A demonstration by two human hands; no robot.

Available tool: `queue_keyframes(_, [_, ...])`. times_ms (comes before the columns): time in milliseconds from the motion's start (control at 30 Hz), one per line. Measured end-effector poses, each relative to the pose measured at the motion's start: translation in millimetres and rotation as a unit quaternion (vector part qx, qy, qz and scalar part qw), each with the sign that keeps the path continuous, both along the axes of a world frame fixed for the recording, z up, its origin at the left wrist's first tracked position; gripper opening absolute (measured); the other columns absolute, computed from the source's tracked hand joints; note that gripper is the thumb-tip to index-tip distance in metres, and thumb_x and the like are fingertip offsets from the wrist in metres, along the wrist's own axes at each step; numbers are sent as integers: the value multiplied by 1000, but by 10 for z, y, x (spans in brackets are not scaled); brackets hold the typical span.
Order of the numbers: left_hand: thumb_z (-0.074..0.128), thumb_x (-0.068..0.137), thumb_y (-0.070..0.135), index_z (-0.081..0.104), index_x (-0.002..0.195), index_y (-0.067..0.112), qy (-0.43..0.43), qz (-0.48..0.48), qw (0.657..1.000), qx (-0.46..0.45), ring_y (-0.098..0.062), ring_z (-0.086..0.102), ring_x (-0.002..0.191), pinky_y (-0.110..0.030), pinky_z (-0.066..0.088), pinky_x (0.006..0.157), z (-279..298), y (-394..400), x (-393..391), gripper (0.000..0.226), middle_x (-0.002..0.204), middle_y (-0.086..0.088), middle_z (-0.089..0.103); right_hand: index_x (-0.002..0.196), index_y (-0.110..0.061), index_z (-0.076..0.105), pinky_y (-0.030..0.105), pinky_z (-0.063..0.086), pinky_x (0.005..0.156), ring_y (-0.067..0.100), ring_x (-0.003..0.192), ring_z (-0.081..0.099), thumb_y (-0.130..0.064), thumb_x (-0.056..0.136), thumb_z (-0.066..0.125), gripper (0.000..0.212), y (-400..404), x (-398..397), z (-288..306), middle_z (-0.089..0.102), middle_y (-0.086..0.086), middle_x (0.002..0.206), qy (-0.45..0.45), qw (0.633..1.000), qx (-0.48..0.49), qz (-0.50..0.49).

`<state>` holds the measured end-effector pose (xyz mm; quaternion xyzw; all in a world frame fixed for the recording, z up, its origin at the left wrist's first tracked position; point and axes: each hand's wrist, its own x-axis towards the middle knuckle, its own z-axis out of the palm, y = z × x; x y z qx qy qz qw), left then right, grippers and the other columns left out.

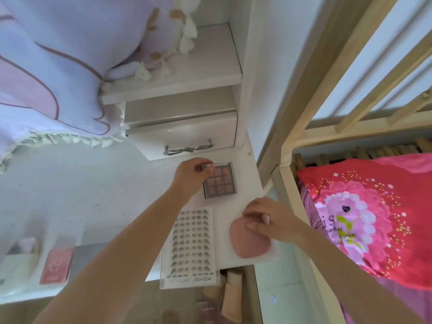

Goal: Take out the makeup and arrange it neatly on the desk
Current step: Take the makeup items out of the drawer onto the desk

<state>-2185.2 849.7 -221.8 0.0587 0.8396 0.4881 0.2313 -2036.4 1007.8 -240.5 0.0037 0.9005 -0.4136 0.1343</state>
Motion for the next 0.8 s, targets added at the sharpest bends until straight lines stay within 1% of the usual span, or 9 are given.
queue_keyframes(67, [62,85,12,66,103,8,-11,-14,1000,-7,-19,51,81,-34,47,86,-66,133,-52,19,70,9,52,99,-1,66,18,34,85,8,91,53,-3,80,65,19,21,84,-75,61,-1,97,36,995,-55,-79])
queue_keyframes(133, [63,84,14,66,105,6,-15,-20,1000,-18,-17,51,83,-32,46,87,-138,225,-75,23,74,8,54,96,-2,67,15,40,83,6,92,53,1,80,63,17,4,150,-147,58,-10,93,51,983,-102,-145])
queue_keyframes(233, [65,83,23,66,106,8,50,-24,995,-83,-14,53,87,-23,41,82,-219,295,-69,27,91,1,62,93,-5,68,9,40,89,6,97,54,-3,77,62,17,-51,203,-211,58,-14,95,79,974,-123,-173])
queue_keyframes(333, [63,84,29,64,110,7,126,-17,982,-136,-19,57,100,-18,35,80,-246,348,-18,34,107,-5,64,93,-13,66,18,43,91,12,97,56,11,78,60,29,-45,208,-206,60,-9,94,80,963,-165,-199])
queue_keyframes(433, [58,87,31,59,115,6,171,-23,969,-177,-25,55,105,-20,33,78,-275,384,36,38,116,-12,58,94,-12,64,27,42,92,16,96,56,15,77,58,32,-63,212,-194,60,-2,95,83,957,-179,-215])
queue_keyframes(500, [55,89,31,57,118,6,178,-20,965,-190,-25,54,105,-21,33,76,-272,377,67,39,117,-13,57,97,-11,63,27,40,94,17,98,55,15,78,57,33,-92,222,-165,60,2,97,77,955,-182,-222])
queue_keyframes(600, [51,91,30,53,121,6,194,-29,962,-191,-27,54,105,-26,39,79,-210,269,182,39,119,-13,54,99,-2,65,24,39,94,22,102,54,11,79,58,25,-145,253,-122,60,5,101,83,965,-124,-217])
queue_keyframes(700, [48,92,23,53,122,6,242,-93,946,-192,-26,50,112,-30,39,90,-113,-22,432,35,123,-13,52,100,6,64,28,35,95,31,105,55,4,80,59,22,-269,353,-65,63,18,107,125,970,-7,-210])
queue_keyframes(800, [55,86,12,61,107,0,344,-149,912,-166,-33,55,102,-33,45,82,18,-492,860,25,109,-19,59,96,9,65,21,34,88,37,96,59,-4,77,52,26,-494,631,2,64,26,99,207,945,103,-230])
